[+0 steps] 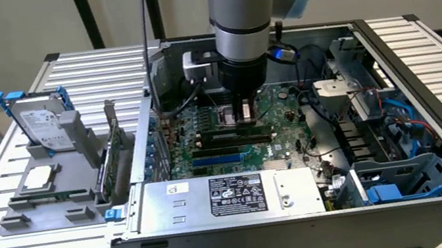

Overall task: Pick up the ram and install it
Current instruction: 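Insert the ram into the slot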

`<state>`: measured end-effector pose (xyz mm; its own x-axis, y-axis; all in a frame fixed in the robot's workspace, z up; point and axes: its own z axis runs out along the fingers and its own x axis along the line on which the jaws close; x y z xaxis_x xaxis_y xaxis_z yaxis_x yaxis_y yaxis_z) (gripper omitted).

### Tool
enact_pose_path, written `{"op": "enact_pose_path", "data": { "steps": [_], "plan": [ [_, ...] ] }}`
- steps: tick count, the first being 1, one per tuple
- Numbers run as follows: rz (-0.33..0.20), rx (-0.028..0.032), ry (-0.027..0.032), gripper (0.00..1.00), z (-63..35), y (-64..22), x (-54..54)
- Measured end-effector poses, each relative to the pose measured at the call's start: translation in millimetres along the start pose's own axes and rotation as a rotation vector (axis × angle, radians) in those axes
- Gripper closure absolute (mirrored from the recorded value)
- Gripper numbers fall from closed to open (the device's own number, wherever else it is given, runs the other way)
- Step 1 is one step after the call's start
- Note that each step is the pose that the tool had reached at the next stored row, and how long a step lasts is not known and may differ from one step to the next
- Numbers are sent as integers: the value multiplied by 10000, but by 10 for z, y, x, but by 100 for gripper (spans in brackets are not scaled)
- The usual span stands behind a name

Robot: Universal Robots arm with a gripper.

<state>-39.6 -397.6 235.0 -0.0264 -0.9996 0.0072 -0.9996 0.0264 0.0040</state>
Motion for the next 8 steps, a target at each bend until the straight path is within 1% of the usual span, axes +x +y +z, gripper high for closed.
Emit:
{"op": "enact_pose_path", "data": {
  "steps": [4, 6, 8],
  "plan": [
    [0, 67, -1, 87, 13, 21, 0],
    [0, 129, -3, 87, 22, 25, 0],
    [0, 203, -4, 87, 30, 27, 0]
  ]
}}
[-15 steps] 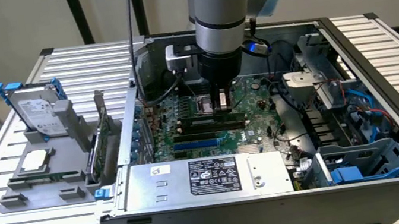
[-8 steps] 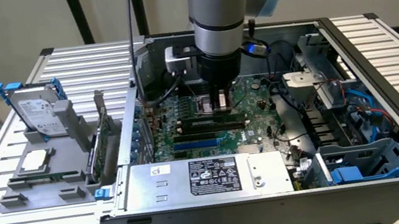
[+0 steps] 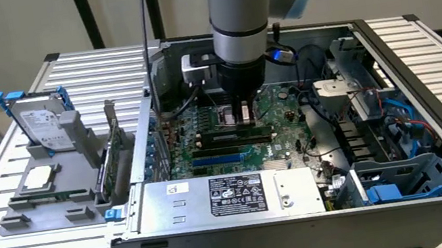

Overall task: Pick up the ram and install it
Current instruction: 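Insert the ram into the slot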

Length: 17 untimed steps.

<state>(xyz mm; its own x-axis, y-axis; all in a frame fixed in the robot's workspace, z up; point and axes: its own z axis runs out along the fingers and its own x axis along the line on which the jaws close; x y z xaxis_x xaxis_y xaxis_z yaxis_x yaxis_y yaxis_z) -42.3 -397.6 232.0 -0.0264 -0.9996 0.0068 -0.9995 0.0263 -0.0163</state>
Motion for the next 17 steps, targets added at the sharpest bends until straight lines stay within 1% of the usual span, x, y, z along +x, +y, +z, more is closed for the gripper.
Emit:
{"op": "enact_pose_path", "data": {
  "steps": [2, 4, 17],
  "plan": [
    [1, 53, -2, 87, 4, 11, 0],
    [1, 74, -4, 87, 6, 27, 0],
    [1, 85, -3, 87, 30, 37, 0]
  ]
}}
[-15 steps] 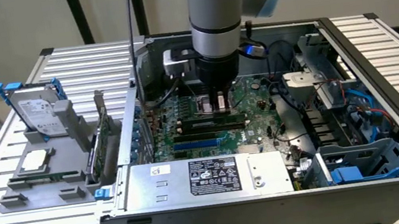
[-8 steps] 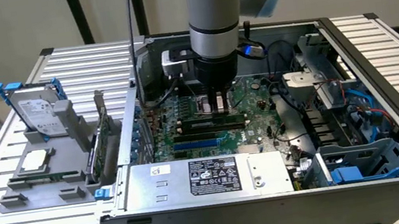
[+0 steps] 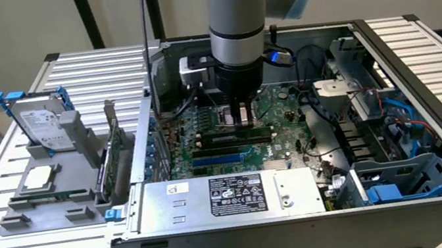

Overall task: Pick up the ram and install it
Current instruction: 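Insert the ram into the slot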

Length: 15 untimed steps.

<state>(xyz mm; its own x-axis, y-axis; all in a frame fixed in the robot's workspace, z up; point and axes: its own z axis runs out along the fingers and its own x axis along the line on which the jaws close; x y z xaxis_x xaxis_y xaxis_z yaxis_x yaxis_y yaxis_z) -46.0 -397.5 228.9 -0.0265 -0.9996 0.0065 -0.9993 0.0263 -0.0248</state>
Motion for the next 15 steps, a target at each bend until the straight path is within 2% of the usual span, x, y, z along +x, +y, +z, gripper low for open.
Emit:
{"op": "enact_pose_path", "data": {
  "steps": [15],
  "plan": [
    [0, 0, 3, 87, 41, 2, -22]
  ]
}}
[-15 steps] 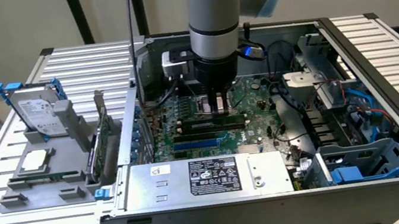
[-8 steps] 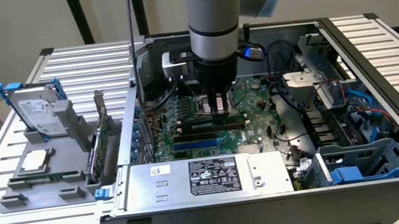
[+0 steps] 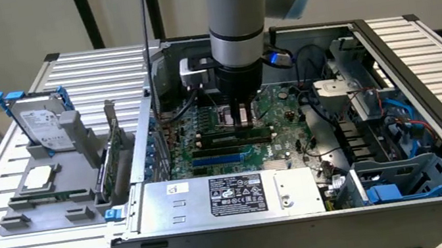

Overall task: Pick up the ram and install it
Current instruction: 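Insert the ram into the slot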

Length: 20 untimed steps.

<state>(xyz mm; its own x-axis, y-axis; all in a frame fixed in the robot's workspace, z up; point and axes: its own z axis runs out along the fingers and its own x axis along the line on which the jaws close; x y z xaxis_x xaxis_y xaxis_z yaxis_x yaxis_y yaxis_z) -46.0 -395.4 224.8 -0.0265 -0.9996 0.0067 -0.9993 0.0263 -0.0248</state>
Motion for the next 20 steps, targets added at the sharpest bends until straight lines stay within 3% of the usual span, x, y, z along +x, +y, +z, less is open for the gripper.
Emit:
{"op": "enact_pose_path", "data": {
  "steps": [4, 5, 7, 8, 15, 18, 19, 20],
  "plan": [
    [0, 0, 1, 85, 3, 0, 0],
    [0, 0, 2, 80, 4, 0, 0],
    [0, 1, 1, 80, -1, 0, 0],
    [0, 1, 0, 73, -15, 0, 0],
    [1, -68, -14, 73, -214, -5, 3],
    [1, -71, -17, 81, -215, -5, 3],
    [0, -71, -17, 89, -215, -5, 3],
    [0, -71, -17, 89, -215, -5, 3]
  ]
}}
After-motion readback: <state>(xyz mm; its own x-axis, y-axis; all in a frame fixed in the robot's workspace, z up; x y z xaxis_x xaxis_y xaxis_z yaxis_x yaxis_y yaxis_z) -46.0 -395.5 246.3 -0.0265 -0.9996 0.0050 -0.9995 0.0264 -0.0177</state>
